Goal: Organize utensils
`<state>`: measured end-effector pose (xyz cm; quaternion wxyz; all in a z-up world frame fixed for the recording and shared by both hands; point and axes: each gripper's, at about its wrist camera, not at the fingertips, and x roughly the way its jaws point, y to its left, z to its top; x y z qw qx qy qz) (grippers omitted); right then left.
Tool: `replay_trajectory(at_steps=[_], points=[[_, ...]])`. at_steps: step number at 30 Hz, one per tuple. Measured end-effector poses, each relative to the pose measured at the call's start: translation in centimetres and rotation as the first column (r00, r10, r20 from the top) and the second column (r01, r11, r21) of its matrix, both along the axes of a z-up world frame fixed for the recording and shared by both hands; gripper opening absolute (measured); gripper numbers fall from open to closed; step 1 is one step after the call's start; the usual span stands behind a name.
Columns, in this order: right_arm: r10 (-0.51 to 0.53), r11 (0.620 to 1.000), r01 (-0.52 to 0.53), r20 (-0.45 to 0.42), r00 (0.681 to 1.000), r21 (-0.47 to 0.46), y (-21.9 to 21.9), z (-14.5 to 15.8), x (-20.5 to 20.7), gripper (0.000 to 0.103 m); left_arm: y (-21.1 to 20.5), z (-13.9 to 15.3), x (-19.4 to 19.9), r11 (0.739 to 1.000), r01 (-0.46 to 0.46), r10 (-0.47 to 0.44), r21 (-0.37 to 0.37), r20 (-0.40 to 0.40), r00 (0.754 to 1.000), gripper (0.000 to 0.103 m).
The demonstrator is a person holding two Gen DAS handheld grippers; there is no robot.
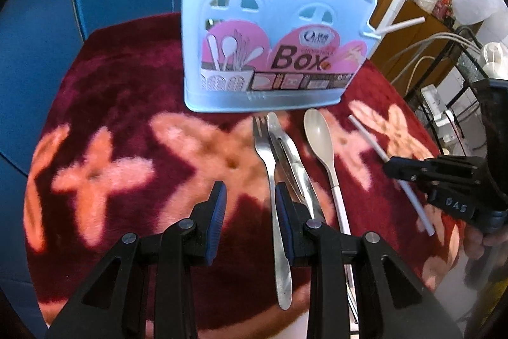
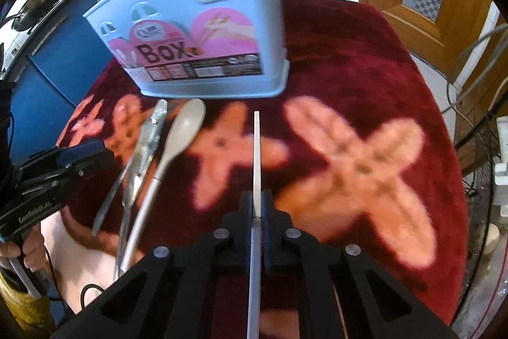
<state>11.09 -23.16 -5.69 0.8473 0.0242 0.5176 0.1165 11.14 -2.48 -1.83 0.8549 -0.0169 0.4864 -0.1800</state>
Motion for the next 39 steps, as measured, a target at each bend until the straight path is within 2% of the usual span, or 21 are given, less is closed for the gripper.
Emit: replay_trajectory(at_steps=[5,15,18,22,27,33,39], points=[[-0.01,1.0,0.01,-0.014,1.0,0.015,-1.3,-0.3,-0.2,0.007,-1.1,-1.1,0.7,1.0,0.019,-0.018,0.021,-0.049,0.999,0.032],[-0.003,0.998,0.004,-0.011,1.0,0.056,-1.7,-0.7,-0.1,0.007,-3.0,-1.8,1.9,0.994,0.054,-0.047,0.094,-0.072,0.996,0.03],[-0.003,0.998,0.004,-0.012,1.0,0.07,-2.0,-0.7,-0.1,0.007,-3.1,-1.8,2.0,0.994,0.04,-0.033,0.1,-0.065,0.997,0.021],[0.0,0.997,0.001,-0.013,1.0,0.071,-2.0,-0.7,-0.1,0.007,-3.5,-1.9,1.5,0.995,0.034,-0.029,0.095,-0.052,0.998,0.003],[0.007,0.998,-0.005,-0.025,1.0,0.062,-1.8,-0.6,-0.1,0.007,-2.7,-1.7,0.7,0.997,0.019,-0.014,0.073,-0.061,0.998,0.002],[0.014,0.998,-0.011,-0.049,0.999,0.062,-1.9,-0.6,-0.4,0.007,-1.2,-1.2,-0.7,0.998,0.022,-0.015,0.063,-0.107,0.994,0.002],[0.035,0.999,-0.033,-0.086,0.996,0.033,-1.4,-0.6,0.3,0.007,-1.1,-1.4,-0.1,0.998,0.035,-0.025,0.059,-0.158,0.987,0.002]])
